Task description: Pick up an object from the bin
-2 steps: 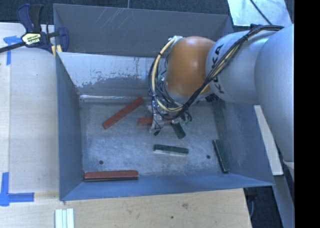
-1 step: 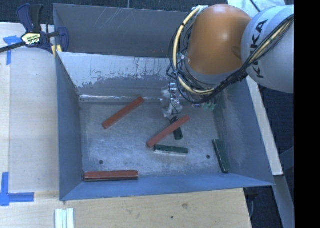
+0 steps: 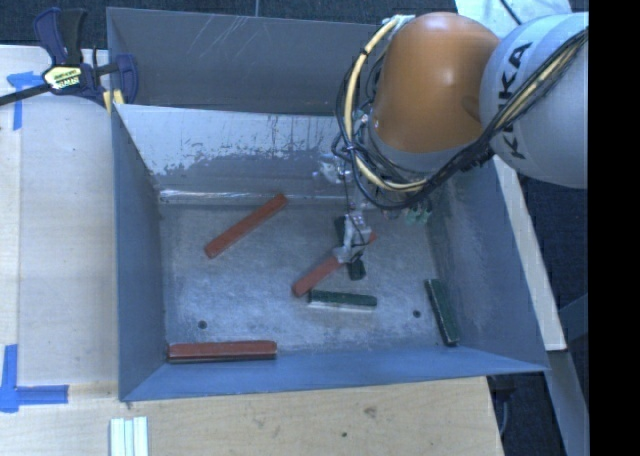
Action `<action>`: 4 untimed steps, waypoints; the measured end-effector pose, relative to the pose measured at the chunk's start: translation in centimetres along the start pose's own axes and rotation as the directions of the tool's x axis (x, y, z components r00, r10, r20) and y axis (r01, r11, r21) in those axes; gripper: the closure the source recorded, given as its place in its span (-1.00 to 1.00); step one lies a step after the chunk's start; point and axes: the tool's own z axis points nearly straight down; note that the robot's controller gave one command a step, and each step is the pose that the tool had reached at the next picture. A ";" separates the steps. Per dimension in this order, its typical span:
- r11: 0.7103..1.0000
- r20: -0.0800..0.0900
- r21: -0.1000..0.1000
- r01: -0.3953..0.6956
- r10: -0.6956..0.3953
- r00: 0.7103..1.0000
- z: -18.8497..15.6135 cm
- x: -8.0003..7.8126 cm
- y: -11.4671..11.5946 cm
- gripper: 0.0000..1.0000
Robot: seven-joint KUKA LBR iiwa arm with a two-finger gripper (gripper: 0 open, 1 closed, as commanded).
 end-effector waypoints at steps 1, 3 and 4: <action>0.973 -0.008 -0.002 0.230 -0.230 0.973 10.5 3.7 -1.0 -1.00; 0.986 0.001 0.000 0.167 -0.167 0.986 12.7 4.2 -1.6 1.00; 0.993 0.010 0.002 0.122 -0.122 0.992 -3.1 1.6 -1.8 1.00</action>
Offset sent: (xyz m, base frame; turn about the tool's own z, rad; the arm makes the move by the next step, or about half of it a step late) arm -0.0336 -0.0143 -0.1021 -0.2332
